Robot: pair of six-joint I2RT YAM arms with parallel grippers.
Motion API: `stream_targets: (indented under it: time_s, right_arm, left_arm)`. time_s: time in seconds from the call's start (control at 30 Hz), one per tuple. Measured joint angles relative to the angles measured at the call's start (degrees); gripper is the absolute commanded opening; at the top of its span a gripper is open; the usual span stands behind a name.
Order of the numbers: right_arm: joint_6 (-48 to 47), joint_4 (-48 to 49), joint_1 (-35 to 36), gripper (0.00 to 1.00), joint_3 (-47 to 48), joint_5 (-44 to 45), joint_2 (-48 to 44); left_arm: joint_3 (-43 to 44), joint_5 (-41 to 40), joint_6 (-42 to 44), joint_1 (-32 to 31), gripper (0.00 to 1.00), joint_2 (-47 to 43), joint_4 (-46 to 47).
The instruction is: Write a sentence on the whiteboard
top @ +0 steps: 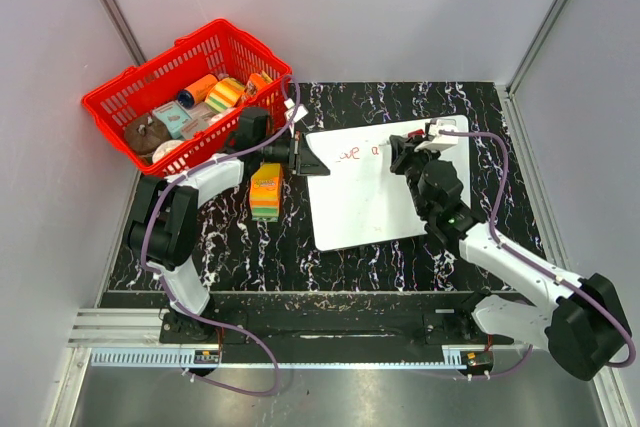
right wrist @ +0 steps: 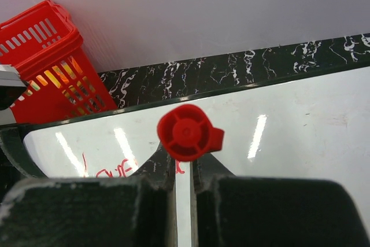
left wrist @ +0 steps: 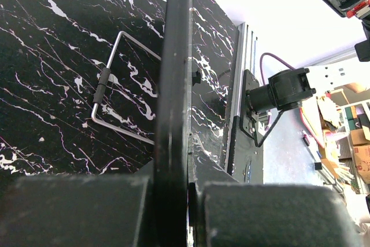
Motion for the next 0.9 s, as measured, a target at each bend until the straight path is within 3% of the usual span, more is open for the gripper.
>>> stream_targets:
  time_s: [0.9]
  right_arm:
    - [-0.74, 0.81, -2.80, 0.00, 3.82, 0.61, 3.89]
  left_arm:
    - [0.33, -0.02, 0.55, -0.31, 0.00, 0.00, -0.22]
